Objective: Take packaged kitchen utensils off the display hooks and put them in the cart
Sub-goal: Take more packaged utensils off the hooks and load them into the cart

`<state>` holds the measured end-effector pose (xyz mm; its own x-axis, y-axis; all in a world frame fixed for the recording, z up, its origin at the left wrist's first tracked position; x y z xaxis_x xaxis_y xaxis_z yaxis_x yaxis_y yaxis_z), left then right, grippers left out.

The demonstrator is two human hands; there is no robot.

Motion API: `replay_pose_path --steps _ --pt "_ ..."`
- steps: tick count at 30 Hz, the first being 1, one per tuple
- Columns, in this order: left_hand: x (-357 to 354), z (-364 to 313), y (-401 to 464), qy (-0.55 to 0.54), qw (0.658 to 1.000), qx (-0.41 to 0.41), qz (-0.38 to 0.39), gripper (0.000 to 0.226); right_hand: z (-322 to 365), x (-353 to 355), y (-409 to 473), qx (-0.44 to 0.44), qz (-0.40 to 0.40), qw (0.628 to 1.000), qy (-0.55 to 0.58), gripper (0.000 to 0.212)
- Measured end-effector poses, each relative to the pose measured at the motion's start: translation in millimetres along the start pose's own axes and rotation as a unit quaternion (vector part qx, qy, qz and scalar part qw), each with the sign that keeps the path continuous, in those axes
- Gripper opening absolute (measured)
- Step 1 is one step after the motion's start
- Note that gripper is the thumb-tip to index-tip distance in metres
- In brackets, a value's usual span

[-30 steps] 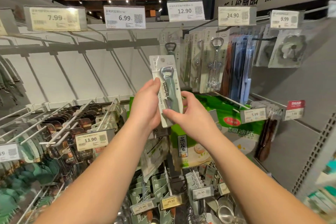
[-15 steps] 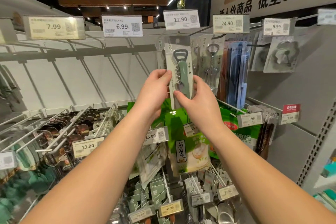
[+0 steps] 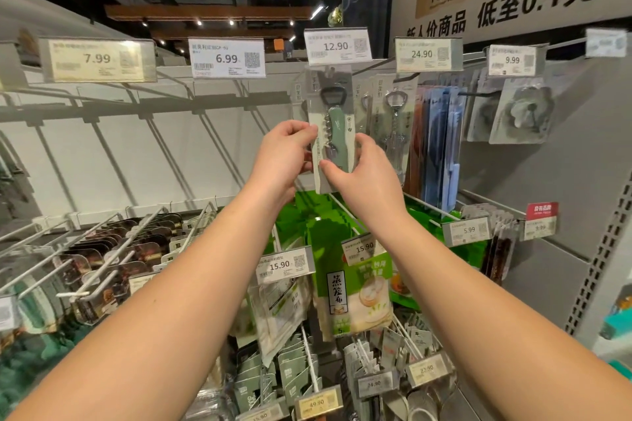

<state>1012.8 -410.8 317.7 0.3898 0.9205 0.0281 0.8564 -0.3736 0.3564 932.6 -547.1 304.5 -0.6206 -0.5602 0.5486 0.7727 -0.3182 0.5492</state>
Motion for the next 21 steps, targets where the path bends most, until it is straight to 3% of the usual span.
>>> replay_pose_path --steps 4,9,14,21 --pt "3.1 11.0 11.9 0.011 1.000 0.012 0.003 0.009 -5.4 -11.8 10.5 0.000 0.011 1.000 -0.001 0.063" --pt "11.7 16.5 31.5 0.053 0.998 0.018 -0.013 0.011 -11.3 -27.0 27.5 -0.025 0.026 0.999 -0.024 0.082" --pt "18.9 21.0 46.9 0.068 0.996 0.032 -0.044 0.007 -17.0 -40.8 50.3 -0.047 0.031 0.998 -0.006 0.081" --pt "20.7 33.7 58.6 0.060 0.995 0.065 -0.047 0.027 -24.8 -56.4 71.2 -0.061 0.032 0.997 -0.026 0.080"
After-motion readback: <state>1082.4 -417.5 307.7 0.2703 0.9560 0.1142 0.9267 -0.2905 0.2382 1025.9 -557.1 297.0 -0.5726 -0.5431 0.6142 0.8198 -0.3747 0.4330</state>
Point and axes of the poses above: each hand's wrist, its own y-axis towards the middle knuckle, its own x-axis out of the back of the hand, z = x × y, the point moved 10 cm from there along y, towards the middle knuckle, and after that the axes turned 9 degrees about z, right-handed, at the moved point
